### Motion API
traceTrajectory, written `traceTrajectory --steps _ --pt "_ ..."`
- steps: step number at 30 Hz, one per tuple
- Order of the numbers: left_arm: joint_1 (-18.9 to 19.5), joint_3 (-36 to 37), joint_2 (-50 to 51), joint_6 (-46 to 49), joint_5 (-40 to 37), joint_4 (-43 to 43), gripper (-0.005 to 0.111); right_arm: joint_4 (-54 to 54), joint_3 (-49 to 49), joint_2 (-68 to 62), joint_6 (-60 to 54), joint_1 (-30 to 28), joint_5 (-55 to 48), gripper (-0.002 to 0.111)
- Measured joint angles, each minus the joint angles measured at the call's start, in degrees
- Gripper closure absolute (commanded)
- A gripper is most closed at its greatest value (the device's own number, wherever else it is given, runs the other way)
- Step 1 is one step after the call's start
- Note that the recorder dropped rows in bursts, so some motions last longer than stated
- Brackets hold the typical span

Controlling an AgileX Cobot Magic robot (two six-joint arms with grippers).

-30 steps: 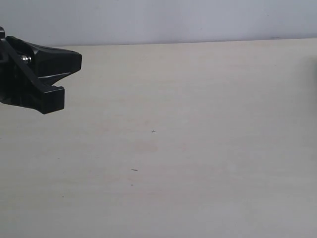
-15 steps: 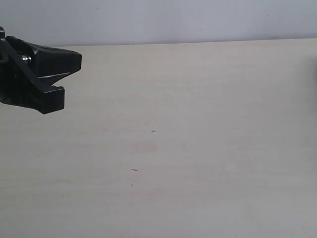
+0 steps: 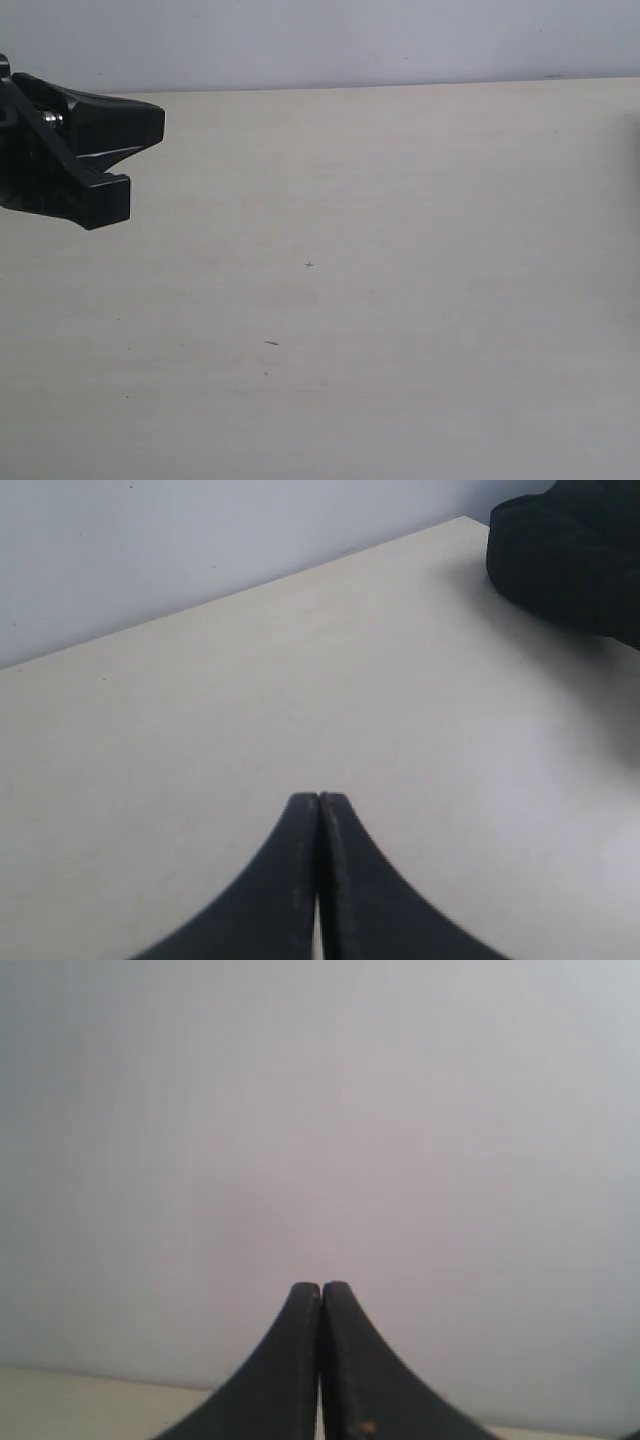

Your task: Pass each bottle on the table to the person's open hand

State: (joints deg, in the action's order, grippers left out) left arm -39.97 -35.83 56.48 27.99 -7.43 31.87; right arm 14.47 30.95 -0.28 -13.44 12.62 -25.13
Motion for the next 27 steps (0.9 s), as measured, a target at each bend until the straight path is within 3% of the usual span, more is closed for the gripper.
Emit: traceTrajectory --steps 6,14,27 --pt "0.0 0.0 0.0 0.0 0.0 0.0 0.106 -4.4 -12.9 0.0 1.0 -0.8 7.6 0.108" --pt "0.0 0.0 0.0 0.0 0.0 0.0 0.106 -19.0 -23.5 0.0 16.1 -0.8 10.5 0.108" --pt "0.0 0.0 0.0 0.0 0.0 0.0 0.106 -19.3 -30.7 0.0 18.5 -0.8 10.7 0.108"
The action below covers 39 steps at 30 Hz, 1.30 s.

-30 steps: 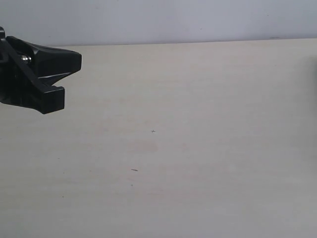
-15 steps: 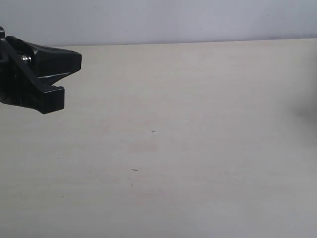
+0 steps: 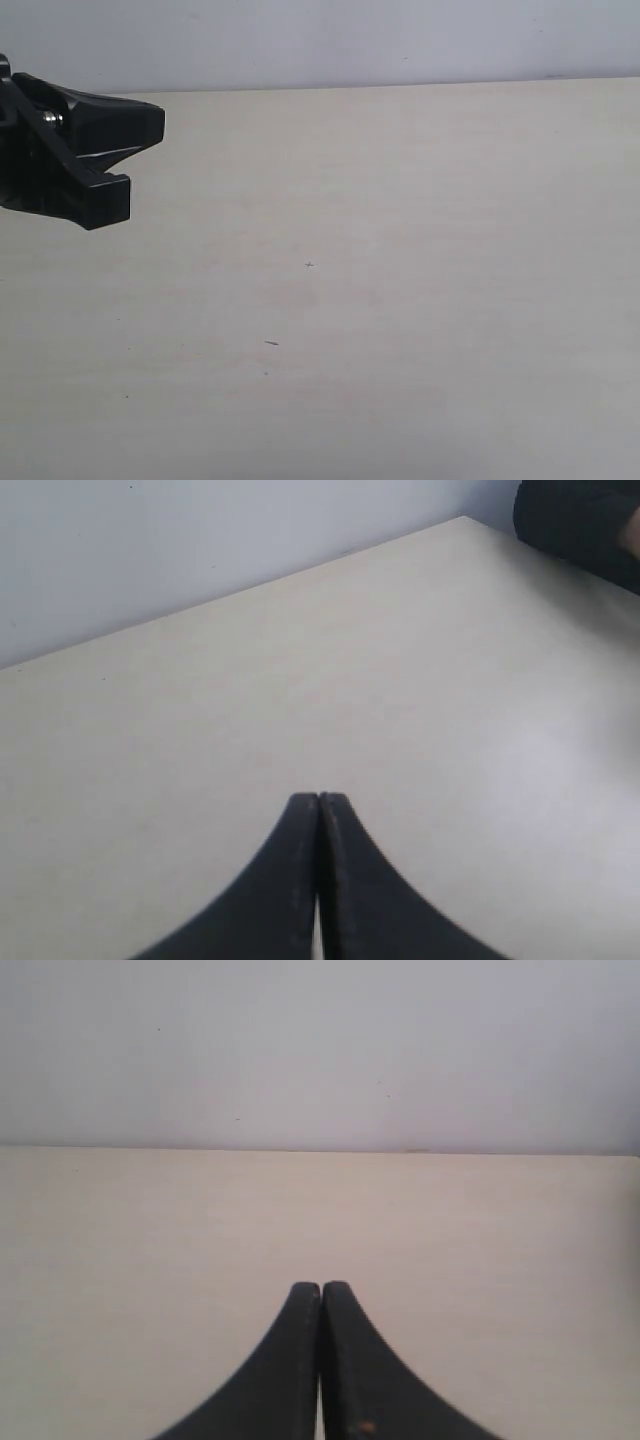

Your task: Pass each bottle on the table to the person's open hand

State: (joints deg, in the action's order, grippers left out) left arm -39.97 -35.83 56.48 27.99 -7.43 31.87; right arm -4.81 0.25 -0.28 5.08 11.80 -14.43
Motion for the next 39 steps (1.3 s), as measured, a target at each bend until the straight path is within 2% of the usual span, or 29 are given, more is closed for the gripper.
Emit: traceTrajectory --steps 25,29,31,33,34,36,39 --pt "0.0 0.0 0.0 0.0 0.0 0.0 0.106 0.4 0.0 0.0 0.0 0.0 -2.6 0.108" --pt "0.3 0.0 -2.6 0.0 -0.2 0.0 0.106 0.4 0.0 0.0 0.0 0.0 -2.6 0.108" --pt "2.5 0.0 -6.6 0.1 -1.0 0.0 0.106 0.4 0.0 0.0 0.0 0.0 -2.6 0.108" --pt "8.4 0.0 -12.3 0.1 -2.7 -0.4 0.106 0.4 0.0 0.0 0.0 0.0 -2.6 0.108" --pt "13.9 0.0 -16.9 0.1 -6.5 -0.8 0.106 0.4 0.0 0.0 0.0 0.0 -2.6 0.108" --pt "22.5 0.0 -24.4 0.1 -13.1 -0.9 0.106 0.4 0.0 0.0 0.0 0.0 -2.6 0.108" --pt "32.9 0.1 -34.5 -1.8 -21.4 -0.9 0.106 0.4 0.0 0.0 0.0 0.0 -2.6 0.108"
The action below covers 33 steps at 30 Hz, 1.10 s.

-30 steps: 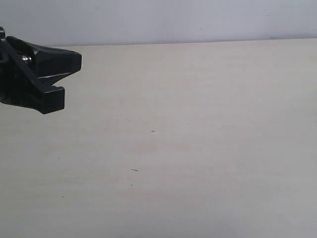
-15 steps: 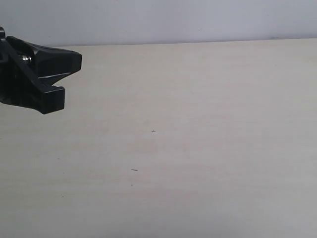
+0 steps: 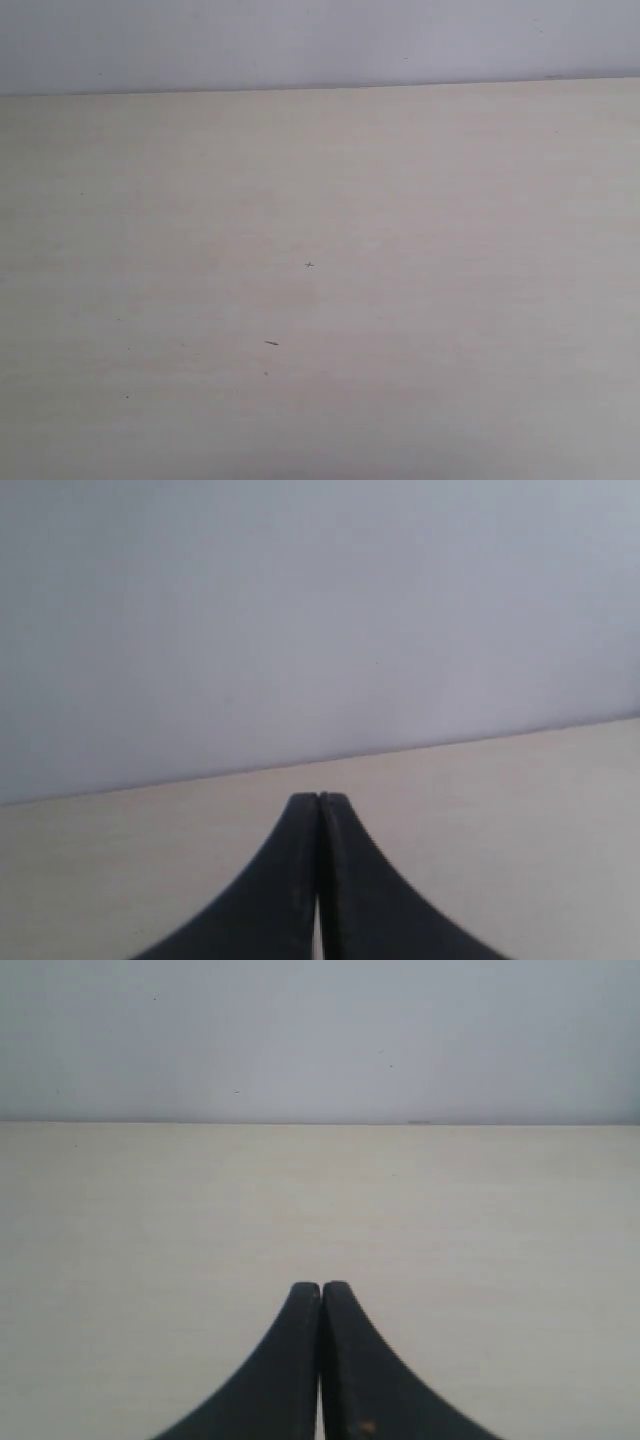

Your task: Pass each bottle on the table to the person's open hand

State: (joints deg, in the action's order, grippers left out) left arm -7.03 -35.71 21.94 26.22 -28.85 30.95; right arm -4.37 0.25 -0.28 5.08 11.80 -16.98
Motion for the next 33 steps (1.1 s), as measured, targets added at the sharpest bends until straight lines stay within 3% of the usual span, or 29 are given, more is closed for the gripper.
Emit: traceTrajectory --steps 2,4,14,17,25,33 --pt "4.1 1.2 -4.9 -0.3 -1.9 0.0 0.106 0.0 0.0 0.0 0.0 0.0 0.0 0.108" --pt "5.4 2.1 -7.2 -0.5 -2.5 -0.4 0.106 0.0 0.0 0.0 0.0 0.0 -0.1 0.108" --pt "6.1 6.9 -9.0 -0.5 -2.1 -4.3 0.106 0.0 0.0 0.0 0.0 0.0 -0.3 0.108" --pt "6.1 8.7 -9.1 -2.0 -0.7 -9.1 0.106 0.0 0.0 0.0 0.0 0.0 -0.3 0.108" --pt "6.3 18.5 -12.2 -17.8 13.4 -25.4 0.106 0.0 0.0 0.0 0.0 0.0 -0.3 0.108" --pt "6.3 25.9 -14.2 -20.6 23.0 -27.5 0.106 0.0 0.0 0.0 0.0 0.0 -0.3 0.108"
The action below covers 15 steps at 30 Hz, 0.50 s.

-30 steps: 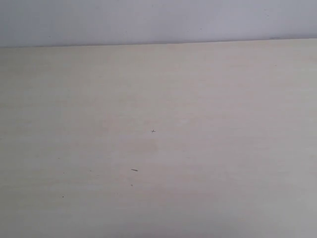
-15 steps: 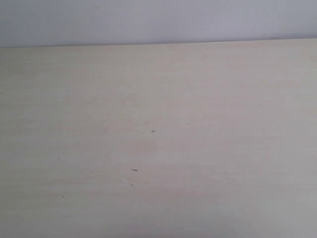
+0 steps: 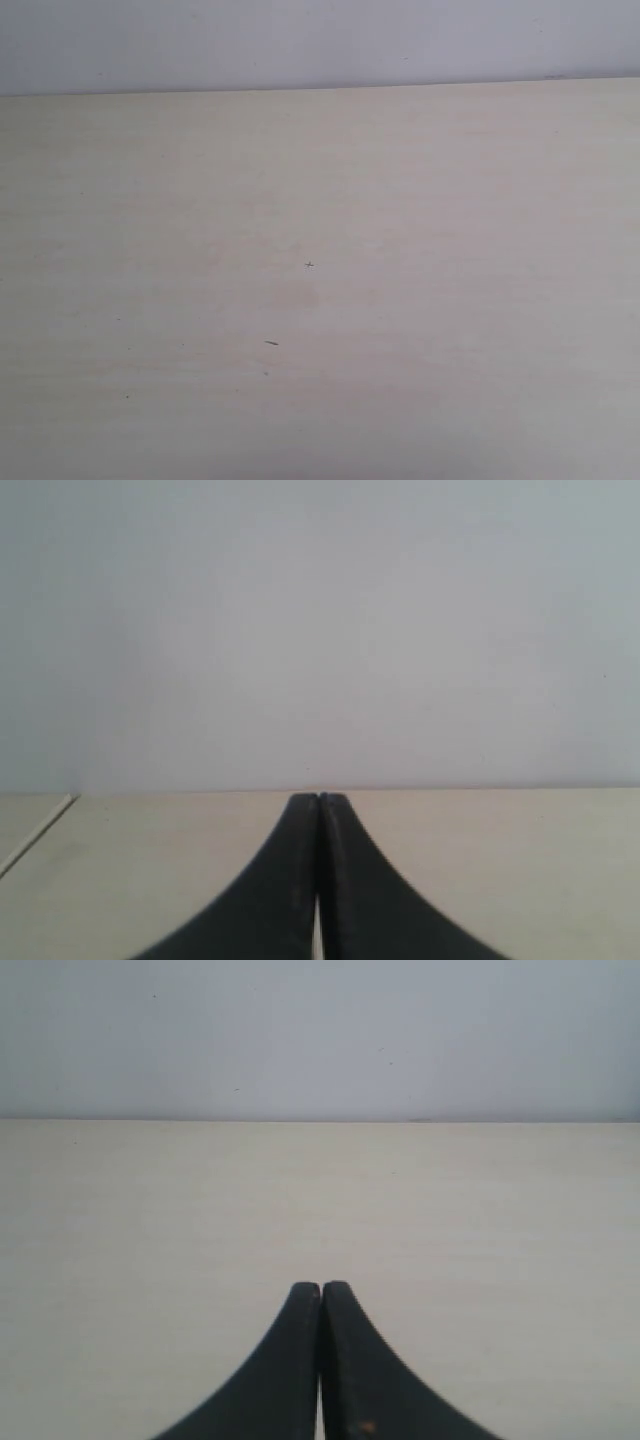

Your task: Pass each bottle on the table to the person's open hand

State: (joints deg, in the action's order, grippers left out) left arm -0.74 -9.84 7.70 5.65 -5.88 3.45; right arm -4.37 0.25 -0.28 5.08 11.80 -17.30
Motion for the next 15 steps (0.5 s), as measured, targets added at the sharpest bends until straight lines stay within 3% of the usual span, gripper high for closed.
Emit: traceTrajectory --steps 15 --pt "0.0 9.6 -0.3 -13.9 6.2 -5.6 0.106 0.0 0.0 0.0 0.0 0.0 0.0 0.108"
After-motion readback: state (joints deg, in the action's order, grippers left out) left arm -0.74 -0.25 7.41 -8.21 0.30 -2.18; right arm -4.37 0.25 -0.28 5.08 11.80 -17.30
